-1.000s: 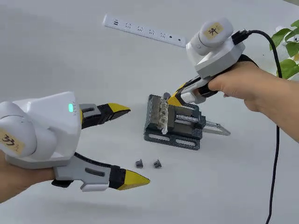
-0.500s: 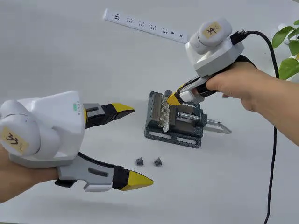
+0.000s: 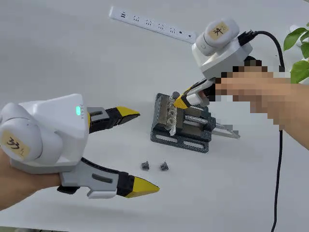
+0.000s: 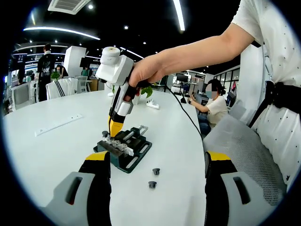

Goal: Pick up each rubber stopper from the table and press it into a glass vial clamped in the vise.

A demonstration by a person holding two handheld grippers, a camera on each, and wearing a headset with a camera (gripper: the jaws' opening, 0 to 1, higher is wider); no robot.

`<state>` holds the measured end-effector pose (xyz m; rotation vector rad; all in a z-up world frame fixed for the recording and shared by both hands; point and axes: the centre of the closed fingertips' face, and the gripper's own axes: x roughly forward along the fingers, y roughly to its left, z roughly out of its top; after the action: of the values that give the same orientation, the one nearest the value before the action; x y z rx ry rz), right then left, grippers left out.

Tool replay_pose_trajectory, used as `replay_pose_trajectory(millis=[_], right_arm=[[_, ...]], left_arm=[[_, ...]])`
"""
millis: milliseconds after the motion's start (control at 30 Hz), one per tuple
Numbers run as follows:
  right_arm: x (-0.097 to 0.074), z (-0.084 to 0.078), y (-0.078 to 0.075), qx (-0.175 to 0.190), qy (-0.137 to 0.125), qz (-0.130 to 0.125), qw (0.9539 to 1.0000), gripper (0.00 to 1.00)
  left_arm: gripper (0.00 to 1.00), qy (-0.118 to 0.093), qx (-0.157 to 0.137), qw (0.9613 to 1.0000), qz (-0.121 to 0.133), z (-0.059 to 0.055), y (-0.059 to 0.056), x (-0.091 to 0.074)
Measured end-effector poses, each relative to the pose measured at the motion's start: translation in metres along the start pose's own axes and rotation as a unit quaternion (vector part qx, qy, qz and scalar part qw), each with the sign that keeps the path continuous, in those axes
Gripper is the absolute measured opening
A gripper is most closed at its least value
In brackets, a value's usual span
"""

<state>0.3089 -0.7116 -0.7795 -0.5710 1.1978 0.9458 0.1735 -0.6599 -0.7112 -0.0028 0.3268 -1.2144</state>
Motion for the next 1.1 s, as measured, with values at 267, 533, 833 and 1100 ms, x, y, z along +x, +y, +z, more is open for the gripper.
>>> replay_pose_trajectory(millis=[267,533,833,1100], right_arm=[[0.0014,-0.0007,0.0009,-0.031,0.017,-0.012,0.9993,0.05],[0.0022,0.0018,0.0015,-0.072,0.040,-0.035,0.9960,0.05],[0.0059,0.0022,-0.0046,-0.083,0.051,-0.046,0.9942,0.05],[0.0063,0.0016,-0.0056,-0.089,0.046,-0.044,0.9939,0.06]], left_arm=[[0.82,-0.002,-0.004,1.0000,0.000,-0.0001,-0.0006,0.0001],[0.82,-0.003,-0.007,1.0000,0.000,-0.0027,-0.0004,-0.0007],[0.81,-0.005,-0.010,0.9999,0.000,-0.0028,-0.0002,0.0003],[0.81,-0.003,-0.008,0.9999,-0.006,-0.0024,-0.0036,0.0030]])
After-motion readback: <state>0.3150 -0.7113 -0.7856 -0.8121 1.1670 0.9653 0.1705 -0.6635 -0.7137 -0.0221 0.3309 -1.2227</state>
